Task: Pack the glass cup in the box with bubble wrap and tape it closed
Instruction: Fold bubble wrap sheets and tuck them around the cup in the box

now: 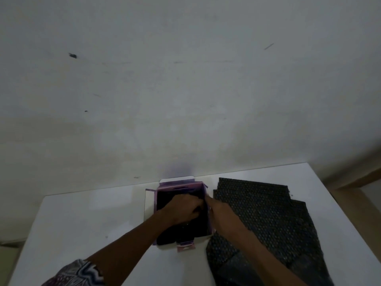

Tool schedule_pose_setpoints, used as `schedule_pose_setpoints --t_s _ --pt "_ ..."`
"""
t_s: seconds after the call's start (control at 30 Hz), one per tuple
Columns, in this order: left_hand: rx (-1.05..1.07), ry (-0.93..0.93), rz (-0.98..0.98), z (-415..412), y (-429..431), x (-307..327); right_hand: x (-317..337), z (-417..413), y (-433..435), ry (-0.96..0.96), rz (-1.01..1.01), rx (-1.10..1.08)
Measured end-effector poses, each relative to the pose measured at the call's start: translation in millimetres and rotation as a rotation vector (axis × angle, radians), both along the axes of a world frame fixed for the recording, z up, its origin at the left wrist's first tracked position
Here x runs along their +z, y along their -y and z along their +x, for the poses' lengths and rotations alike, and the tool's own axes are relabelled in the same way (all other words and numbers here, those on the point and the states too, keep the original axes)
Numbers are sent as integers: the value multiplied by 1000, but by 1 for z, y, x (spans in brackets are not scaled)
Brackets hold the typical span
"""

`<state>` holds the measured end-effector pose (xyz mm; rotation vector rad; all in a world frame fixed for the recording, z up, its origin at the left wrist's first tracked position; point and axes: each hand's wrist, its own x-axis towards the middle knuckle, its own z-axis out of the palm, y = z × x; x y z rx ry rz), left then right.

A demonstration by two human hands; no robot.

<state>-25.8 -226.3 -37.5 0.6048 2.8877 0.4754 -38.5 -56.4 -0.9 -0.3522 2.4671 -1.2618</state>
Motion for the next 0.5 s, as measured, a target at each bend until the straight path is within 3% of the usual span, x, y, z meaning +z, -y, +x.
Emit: schedule_pose_setpoints --t_s 0.07,0.2,0.4,0.43,0.47,0.5 --pt "-73 -29 -62 6 5 -12 1 -3 -3 -116 18 36" --pt "-148 52 -314 4 1 -12 -1 -2 -4 -108 36 79" --pt "-147 141 -592 5 -13 -8 0 -5 -1 73 46 15" --pt "-147 149 -646 6 -17 -8 0 -6 2 124 -28 -20" --pt "-152 160 -678 7 -20 -8 4 -4 4 239 -66 -15" --pt "-152 176 -651 6 -22 -5 6 -2 6 227 -44 8"
